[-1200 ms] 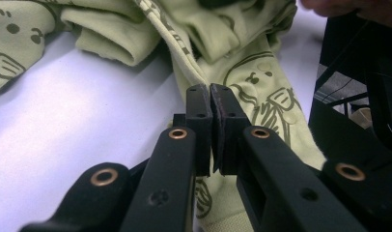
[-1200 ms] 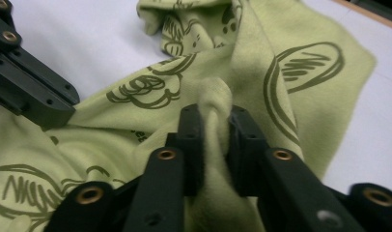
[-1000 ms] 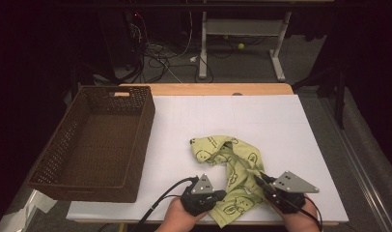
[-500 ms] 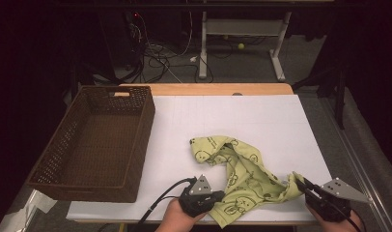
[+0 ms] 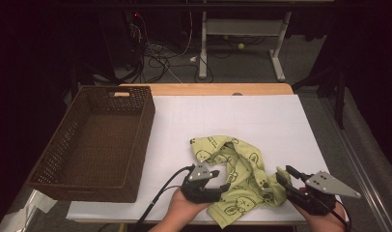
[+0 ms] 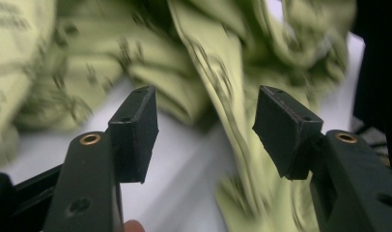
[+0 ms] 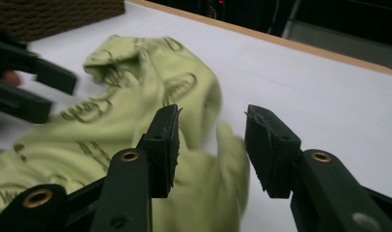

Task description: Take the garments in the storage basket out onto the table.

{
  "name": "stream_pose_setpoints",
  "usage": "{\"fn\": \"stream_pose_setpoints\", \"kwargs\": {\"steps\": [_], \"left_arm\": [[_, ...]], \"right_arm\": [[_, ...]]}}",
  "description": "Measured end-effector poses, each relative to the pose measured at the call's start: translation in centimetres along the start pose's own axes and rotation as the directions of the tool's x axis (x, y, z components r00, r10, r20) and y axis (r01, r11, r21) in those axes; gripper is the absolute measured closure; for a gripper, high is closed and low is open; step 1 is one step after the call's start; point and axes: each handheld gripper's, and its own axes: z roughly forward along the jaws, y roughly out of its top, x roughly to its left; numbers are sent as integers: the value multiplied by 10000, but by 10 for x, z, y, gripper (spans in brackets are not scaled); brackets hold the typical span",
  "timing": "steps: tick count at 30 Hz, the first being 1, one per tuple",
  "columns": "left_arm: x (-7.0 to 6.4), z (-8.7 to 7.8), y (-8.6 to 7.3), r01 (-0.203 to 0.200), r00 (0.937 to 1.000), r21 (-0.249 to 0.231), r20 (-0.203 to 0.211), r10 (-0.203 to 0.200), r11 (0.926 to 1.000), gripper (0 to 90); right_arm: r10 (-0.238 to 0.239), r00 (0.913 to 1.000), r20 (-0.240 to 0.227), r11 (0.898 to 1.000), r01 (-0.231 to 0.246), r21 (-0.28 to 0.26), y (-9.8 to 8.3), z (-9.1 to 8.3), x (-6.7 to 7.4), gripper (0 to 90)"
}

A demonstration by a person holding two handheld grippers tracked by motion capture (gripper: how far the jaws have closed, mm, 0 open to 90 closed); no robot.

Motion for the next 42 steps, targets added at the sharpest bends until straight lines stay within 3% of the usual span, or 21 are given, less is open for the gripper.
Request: {"fn": "stream_pose_setpoints", "kwargs": {"steps": [5,7,9,12,15,19,22,26,32,37,42], "left_arm": [[5,32,23,155,9998,338,-89,-152,9993,388],[5,44,26,258,9997,557,-52,-256,9981,469],[6,50,26,170,9997,662,148,-180,9977,627],[5,50,22,-8,9997,785,227,-10,9969,770],[4,46,19,-129,9995,714,289,109,9974,800],[1,38,15,-280,9990,637,369,256,9976,809],[3,28,12,-388,9989,667,278,371,9970,817],[8,10,3,-410,9991,719,128,402,9966,819],[13,-18,-14,-216,9998,764,2,216,9968,820],[5,-29,-34,-26,9996,1150,275,-6,9934,820],[1,-29,-34,-78,9992,1007,404,38,9949,816]], "right_arm": [[-496,9970,-595,9988,494,-38,27,30,18,575],[-710,9947,-750,9972,725,175,37,46,24,578],[-904,9913,-961,9939,959,544,44,65,28,578],[-1066,9875,-1164,9858,1203,1175,48,91,32,593],[-1213,9845,-1265,9764,1413,1635,47,106,34,637],[-1566,9798,-1242,9624,1797,2036,45,116,39,854],[-1706,9800,-1026,9665,1867,1763,46,111,37,877],[-1147,9913,-644,9854,1218,1193,47,90,19,877],[-314,9993,194,9971,300,699,29,58,-15,878],[288,9980,570,9939,-347,1051,-1,41,-34,878],[809,9948,624,9808,-906,1725,-39,31,-45,877]]}}
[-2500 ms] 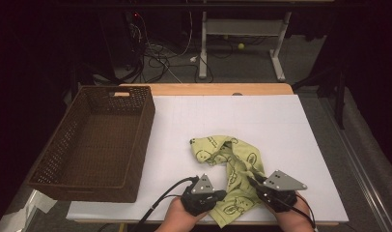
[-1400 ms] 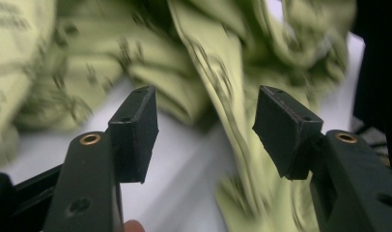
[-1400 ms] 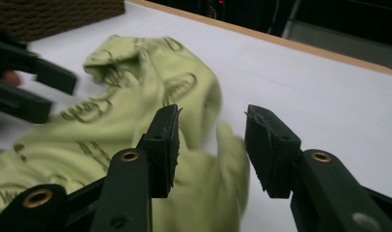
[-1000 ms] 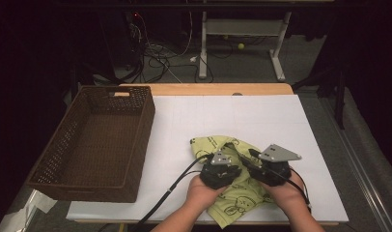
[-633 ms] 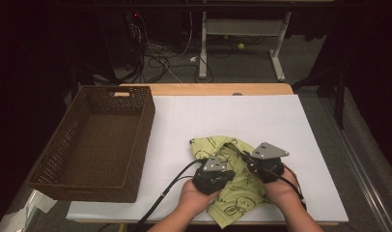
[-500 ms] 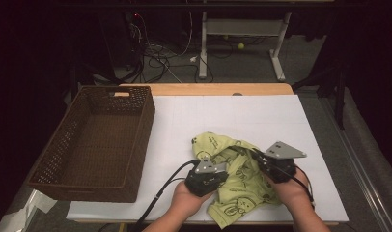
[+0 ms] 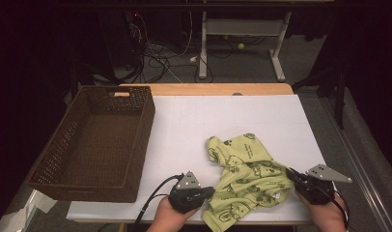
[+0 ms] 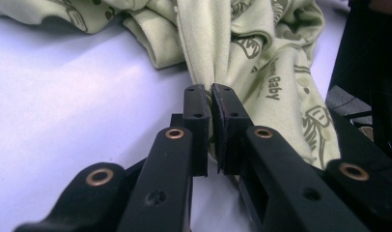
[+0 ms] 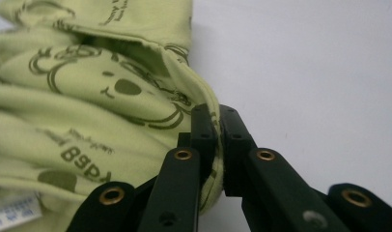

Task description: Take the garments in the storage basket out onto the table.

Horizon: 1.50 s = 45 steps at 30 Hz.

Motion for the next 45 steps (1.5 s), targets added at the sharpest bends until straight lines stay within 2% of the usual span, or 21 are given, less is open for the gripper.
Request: {"fn": "stream_pose_setpoints", "kwargs": {"steps": [2,3,4,8,9,10,12,14,16,17,19,20,22,28,31,35,38,39,41,42,45], "left_arm": [[1,3,2,139,9999,2,89,-139,9999,799],[2,4,5,195,9998,-6,108,-195,9998,766],[4,5,10,209,9998,-72,-17,-210,9998,693],[6,12,39,81,9984,-722,-550,-121,9974,487],[5,17,51,-26,9973,-715,-734,-26,9974,447],[4,22,58,-87,9976,-698,-696,38,9975,400],[1,36,75,-361,9975,-521,-631,328,9980,380],[-1,52,87,-348,9983,-235,-486,336,9991,388],[-2,67,93,-460,9966,218,-673,474,9987,453],[0,70,92,-437,9970,362,-620,459,9984,540],[4,74,88,-305,9979,730,-550,345,9969,642],[5,74,85,-359,9981,743,-471,394,9966,743],[7,71,78,-265,9986,687,-434,295,9973,805],[0,53,57,-322,9991,340,-254,331,9989,816],[-7,37,41,-451,9989,150,-117,453,9989,817],[-10,20,24,-124,9998,-75,144,125,9999,817],[-8,14,14,-132,9999,-317,60,134,9994,809],[-5,12,12,-46,10000,-515,70,50,9987,782],[0,8,13,23,10000,-743,-62,-28,9972,671],[3,6,13,22,10000,-844,-95,-30,9964,610],[14,1,12,-102,9970,-989,-772,25,9950,435]], "right_arm": [[-100,9999,81,9999,99,95,-3,0,0,877],[-97,10000,10,9999,97,81,-3,1,1,877],[-213,9997,76,9997,213,95,-2,2,2,877],[-260,9997,1,9996,260,111,-2,6,2,877],[-257,9997,-28,9996,258,109,-2,6,2,876],[-269,9996,-16,9996,270,106,-3,5,2,876],[-176,9998,-107,9998,176,63,-3,5,1,876],[-223,9997,-84,9997,223,50,-3,6,1,876],[-226,9997,-45,9997,226,115,-3,6,2,876],[-223,9997,-104,9997,224,77,-3,6,2,876],[-256,9996,-118,9996,257,81,-3,6,2,876],[-254,9996,-151,9996,256,94,-3,7,3,875],[-314,9994,-177,9994,316,114,-3,7,3,875],[-410,9988,-257,9991,414,135,-3,8,7,876],[-504,9983,-303,9986,508,112,-2,8,9,876],[-569,9972,-480,9981,580,211,-2,10,15,874],[-645,9964,-558,9973,662,303,-2,10,20,872],[-718,9960,-539,9968,736,317,-2,11,21,867],[-808,9954,-505,9962,824,294,-2,11,23,827],[-752,9957,-533,9969,762,184,0,9,23,774],[-563,9963,-643,9981,547,-269,6,1,25,691]]}}
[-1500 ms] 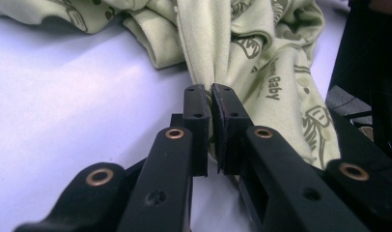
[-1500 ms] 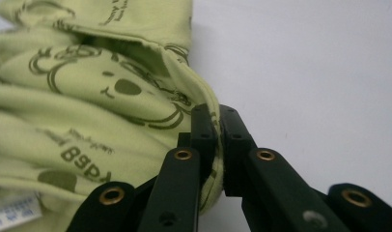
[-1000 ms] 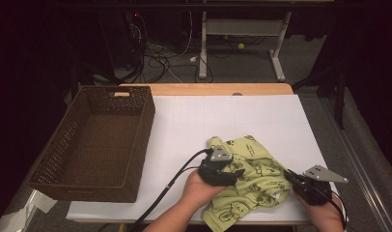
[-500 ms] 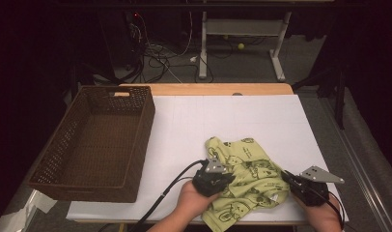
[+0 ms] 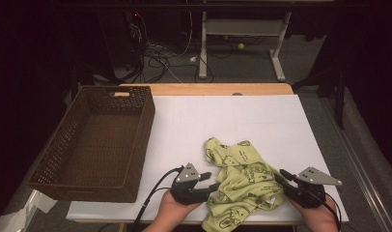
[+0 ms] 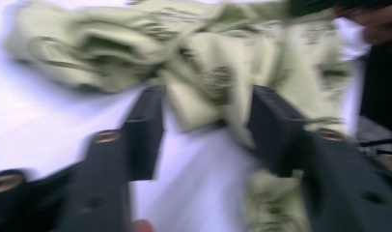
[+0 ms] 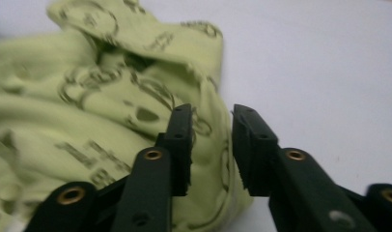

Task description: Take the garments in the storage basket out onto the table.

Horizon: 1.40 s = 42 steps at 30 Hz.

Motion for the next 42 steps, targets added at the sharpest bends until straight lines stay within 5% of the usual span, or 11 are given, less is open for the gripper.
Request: {"fn": "stream_pose_setpoints", "kwargs": {"steps": [6,11,18,26,28,30,33,37,42], "left_arm": [[13,-1,2,279,9983,276,-525,-265,9992,165],[18,-5,6,554,9970,340,-554,-535,9979,0],[22,-9,4,552,9966,191,-622,-539,9983,0],[25,-6,2,482,9970,174,-613,-471,9987,0],[25,-6,2,453,9970,151,-636,-442,9989,0],[24,-6,2,426,9974,159,-593,-415,9990,0],[23,-6,2,350,9979,178,-549,-340,9992,0],[23,-5,2,427,9978,212,-526,-415,9989,0],[22,-2,0,407,9981,387,-488,-388,9984,0]], "right_arm": [[-270,9990,-359,9969,243,-742,28,-7,16,619],[-870,9938,-688,9946,828,-625,59,13,33,581],[-1342,9840,-1173,9910,1329,-181,88,53,61,580],[-1614,9750,-1527,9820,1741,736,101,94,84,594],[-1605,9769,-1410,9784,1763,1081,100,104,84,628],[-1660,9769,-1348,9751,1829,1251,99,110,82,759],[-1903,9730,-1306,9716,2057,1168,99,108,83,889],[-1935,9747,-1117,9778,2009,592,102,93,79,895],[-1388,9881,-662,9903,1379,-168,100,66,55,895]]}}
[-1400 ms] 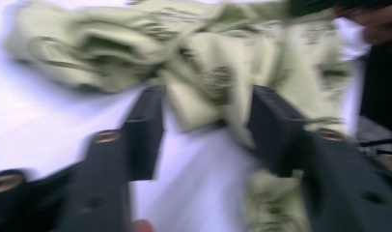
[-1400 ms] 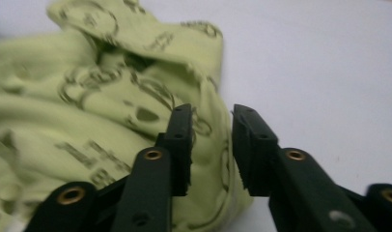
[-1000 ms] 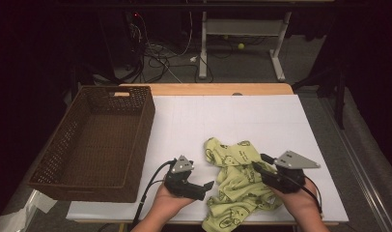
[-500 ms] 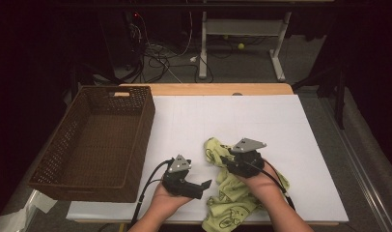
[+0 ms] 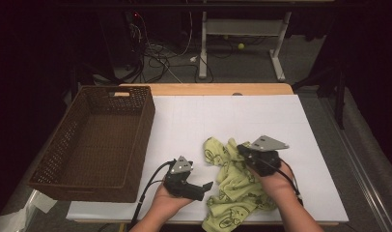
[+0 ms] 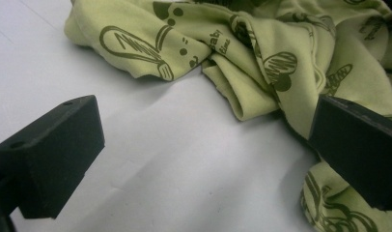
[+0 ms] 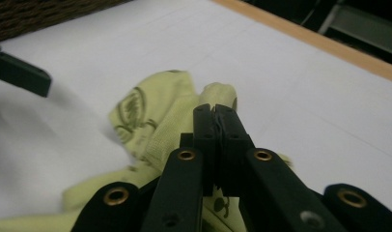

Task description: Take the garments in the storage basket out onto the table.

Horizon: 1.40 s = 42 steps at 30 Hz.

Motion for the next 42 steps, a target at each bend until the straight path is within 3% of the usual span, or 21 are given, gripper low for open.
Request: {"fn": "stream_pose_setpoints", "kwargs": {"steps": [4,6,11,17,21,23,26,28,33,38,42], "left_arm": [[0,1,-2,91,10000,137,-28,-91,9999,0],[0,0,-2,107,9999,104,-8,-107,9999,0],[0,-1,-2,207,9998,-23,39,-207,9998,0],[-1,-1,-2,206,9998,-8,83,-206,9998,0],[0,-1,-2,246,9997,-14,88,-245,9997,0],[0,0,-2,265,9996,-3,63,-265,9996,0],[-1,-1,-2,227,9997,23,89,-228,9997,0],[-1,-1,-2,265,9996,6,96,-265,9996,0],[-1,0,-2,254,9996,60,108,-254,9997,0],[0,2,-3,230,9997,160,80,-231,9996,0],[2,3,-1,464,9989,147,1,-464,9988,0]], "right_arm": [[852,9948,551,9953,-825,-502,-22,-26,-28,895],[1352,9868,888,9896,-1301,-610,-38,-39,-44,895],[2335,9579,1670,9716,-2229,-796,-82,-69,-78,896],[3203,9189,2301,9470,-3044,-1025,-121,-97,-104,896],[3437,9059,2475,9389,-3263,-1096,-132,-107,-110,895],[3491,9050,2430,9366,-3290,-1203,-134,-109,-111,881],[3515,9059,2361,9350,-3272,-1366,-131,-111,-109,781],[3414,9115,2292,9377,-3139,-1487,-128,-112,-106,724],[3201,9245,2071,9426,-2888,-1676,-121,-114,-101,686],[2909,9393,1821,9509,-2628,-1637,-114,-111,-94,649],[2773,9470,1623,9555,-2542,-1496,-111,-105,-91,606]]}}
